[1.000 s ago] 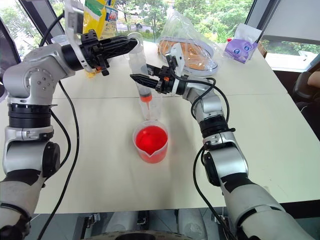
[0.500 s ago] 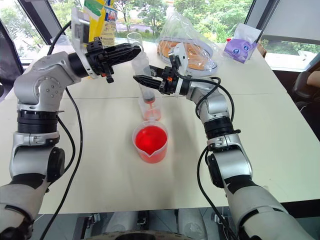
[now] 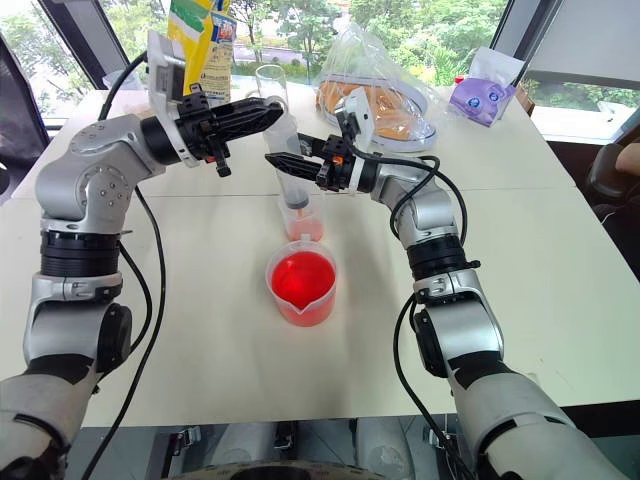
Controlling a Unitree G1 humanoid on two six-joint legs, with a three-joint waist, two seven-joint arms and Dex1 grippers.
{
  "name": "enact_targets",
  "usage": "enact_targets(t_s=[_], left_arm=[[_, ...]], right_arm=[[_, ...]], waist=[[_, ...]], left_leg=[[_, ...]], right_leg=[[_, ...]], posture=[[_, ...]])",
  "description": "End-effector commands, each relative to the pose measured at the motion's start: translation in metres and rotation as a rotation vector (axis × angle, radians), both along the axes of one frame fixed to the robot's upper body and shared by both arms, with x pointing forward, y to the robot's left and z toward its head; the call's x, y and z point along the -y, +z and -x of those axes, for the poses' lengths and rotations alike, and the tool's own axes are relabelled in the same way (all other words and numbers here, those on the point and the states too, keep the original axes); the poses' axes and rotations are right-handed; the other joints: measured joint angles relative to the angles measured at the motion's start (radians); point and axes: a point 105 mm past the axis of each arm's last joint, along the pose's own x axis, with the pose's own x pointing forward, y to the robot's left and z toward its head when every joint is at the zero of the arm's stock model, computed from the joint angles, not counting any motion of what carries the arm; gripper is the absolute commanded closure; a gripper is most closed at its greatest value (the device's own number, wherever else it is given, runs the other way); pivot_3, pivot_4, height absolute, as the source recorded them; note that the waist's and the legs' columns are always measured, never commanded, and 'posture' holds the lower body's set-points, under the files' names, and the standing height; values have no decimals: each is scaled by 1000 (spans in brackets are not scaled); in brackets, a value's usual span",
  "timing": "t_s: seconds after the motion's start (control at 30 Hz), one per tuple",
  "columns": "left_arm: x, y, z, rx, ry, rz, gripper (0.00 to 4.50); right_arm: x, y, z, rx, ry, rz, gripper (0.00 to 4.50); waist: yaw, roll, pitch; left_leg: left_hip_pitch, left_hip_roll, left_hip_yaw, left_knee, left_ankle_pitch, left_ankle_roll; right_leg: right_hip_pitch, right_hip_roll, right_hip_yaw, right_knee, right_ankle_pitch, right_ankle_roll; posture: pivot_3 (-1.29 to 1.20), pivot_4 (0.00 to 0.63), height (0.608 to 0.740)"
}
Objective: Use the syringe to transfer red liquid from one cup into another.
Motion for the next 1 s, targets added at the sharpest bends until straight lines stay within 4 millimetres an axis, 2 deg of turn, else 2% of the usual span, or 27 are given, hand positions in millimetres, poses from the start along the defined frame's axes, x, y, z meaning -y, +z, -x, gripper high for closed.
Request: enact_targets(t_s=[0.03, 0.37, 0.43, 0.47, 0.5, 0.53, 0.73, 0.83, 1.0], left_arm=[[17, -38, 5, -115, -78, -103, 4404], [13, 0, 4, -74, -68, -3, 4404], [11, 7, 3, -68, -57, 22, 3626], [10, 12, 2, -64, -53, 42, 3626], [9, 16, 2, -65, -51, 62, 2924], [8, 18, 2, -63, -48, 75, 2887], [0, 29, 0, -47, -24, 108, 182], [-12, 35, 1, -30, 6, 122, 182], [-22, 40, 7, -16, 19, 125, 182]], right_arm=[[13, 63, 7, 169, -28, -165, 3065], [5, 44, 8, 119, -2, -132, 3065], [2, 39, 10, 108, 10, -124, 3065], [1, 36, 11, 103, 15, -121, 3065], [0, 35, 11, 100, 17, -120, 3065], [0, 34, 11, 98, 19, -119, 3065], [-2, 31, 13, 86, 23, -117, 3065], [-2, 29, 14, 79, 26, -118, 3065], [-2, 29, 14, 76, 26, -116, 3065]], waist=[[0, 0, 0], [0, 0, 0], [0, 0, 0], [0, 0, 0], [0, 0, 0], [0, 0, 0], [-1, 0, 0], [-1, 0, 0], [-1, 0, 0]], left_leg=[[0, 0, 0, 0, 0, 0], [0, 0, 0, 0, 0, 0], [0, 0, 0, 0, 0, 0], [0, 0, 0, 0, 0, 0], [0, 0, 0, 0, 0, 0], [0, 0, 0, 0, 0, 0], [0, 0, 0, 0, 0, 0], [0, 0, 0, 0, 0, 0], [0, 0, 0, 0, 0, 0]], right_leg=[[0, 0, 0, 0, 0, 0], [0, 0, 0, 0, 0, 0], [0, 0, 0, 0, 0, 0], [0, 0, 0, 0, 0, 0], [0, 0, 0, 0, 0, 0], [0, 0, 0, 0, 0, 0], [0, 0, 0, 0, 0, 0], [0, 0, 0, 0, 0, 0], [0, 0, 0, 0, 0, 0]], posture=[[0, 150, 740], [0, 150, 740], [0, 150, 740], [0, 150, 740], [0, 150, 740], [0, 150, 740], [0, 150, 740], [0, 150, 740], [0, 150, 740]])
